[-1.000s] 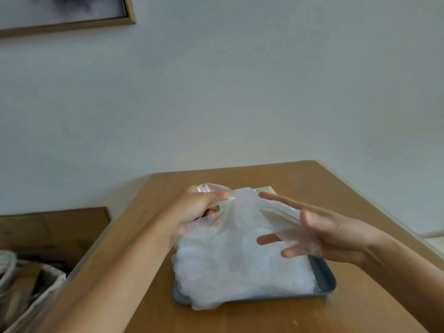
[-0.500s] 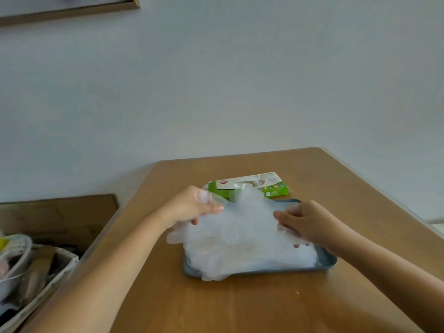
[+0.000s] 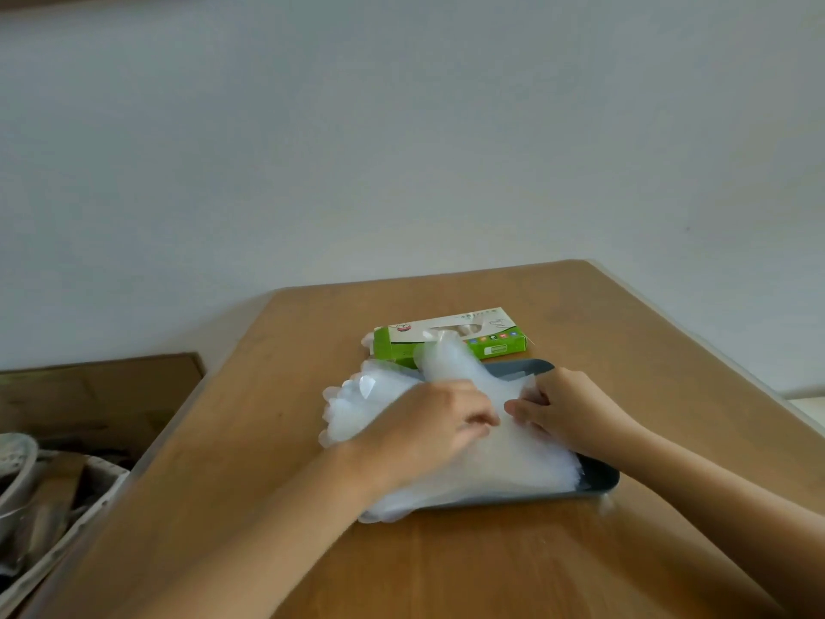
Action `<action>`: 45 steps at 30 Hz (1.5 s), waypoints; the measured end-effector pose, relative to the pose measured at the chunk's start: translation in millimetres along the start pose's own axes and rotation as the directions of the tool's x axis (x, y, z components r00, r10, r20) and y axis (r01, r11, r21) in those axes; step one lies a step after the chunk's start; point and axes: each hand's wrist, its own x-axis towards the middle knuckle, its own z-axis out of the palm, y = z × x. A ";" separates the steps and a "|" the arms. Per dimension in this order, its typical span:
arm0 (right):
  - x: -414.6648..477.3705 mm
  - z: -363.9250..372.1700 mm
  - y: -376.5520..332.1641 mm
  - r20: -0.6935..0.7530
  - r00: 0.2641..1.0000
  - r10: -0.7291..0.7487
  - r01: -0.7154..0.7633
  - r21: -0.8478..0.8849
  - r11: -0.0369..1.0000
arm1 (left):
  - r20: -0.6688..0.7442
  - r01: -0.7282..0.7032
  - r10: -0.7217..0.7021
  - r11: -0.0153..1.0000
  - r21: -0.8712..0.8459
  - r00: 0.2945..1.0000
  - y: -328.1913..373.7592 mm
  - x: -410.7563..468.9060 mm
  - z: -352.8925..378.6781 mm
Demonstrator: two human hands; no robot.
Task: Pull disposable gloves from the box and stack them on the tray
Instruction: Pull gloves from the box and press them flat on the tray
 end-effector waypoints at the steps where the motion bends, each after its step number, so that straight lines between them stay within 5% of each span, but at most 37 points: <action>1: -0.1 0.2 0.6 -0.007 1.000 0.003 -0.003 -0.003 1.000 | 0.059 0.008 -0.009 1.000 0.010 0.998 -0.4 -0.3 9.4; 11: -6.9 0.4 -1.0 -0.100 0.995 -0.023 0.008 -0.154 0.988 | 0.348 0.174 -0.192 0.981 0.081 0.917 -20.6 10.8 12.7; 15: -20.8 -8.0 -8.5 -0.155 0.963 -0.222 0.172 -0.280 0.944 | 0.426 0.160 -0.184 0.983 0.093 0.886 -27.7 18.0 6.9; 19: -25.7 -2.5 -7.6 0.116 0.919 -0.377 0.394 -0.308 0.866 | 0.457 0.137 -0.182 0.982 0.130 0.870 -32.3 27.1 9.3; 24: -15.1 0.1 14.7 0.437 0.820 -0.369 0.518 -0.293 0.804 | 0.487 0.141 -0.241 0.962 0.233 0.840 -43.4 25.5 8.6; 36: -3.2 -29.5 11.9 0.568 0.796 -0.207 0.470 -0.366 0.803 | 0.480 0.312 -0.393 0.918 0.243 0.784 -67.5 -21.4 -21.9; 39: 11.3 -42.1 -3.2 0.449 0.853 -0.265 0.400 -0.239 0.885 | 0.413 0.383 -0.413 0.910 0.157 0.812 -70.1 -11.2 -43.7; 42: 52.0 -45.6 -16.0 0.187 0.912 -0.366 0.402 -0.223 0.888 | 0.127 0.489 -0.478 0.869 -0.074 0.869 -85.1 9.1 -54.5; 45: 107.5 -34.6 -20.9 0.034 0.915 -0.403 0.401 -0.202 0.894 | -0.115 0.509 -0.526 0.847 -0.153 0.842 -111.9 31.5 -50.3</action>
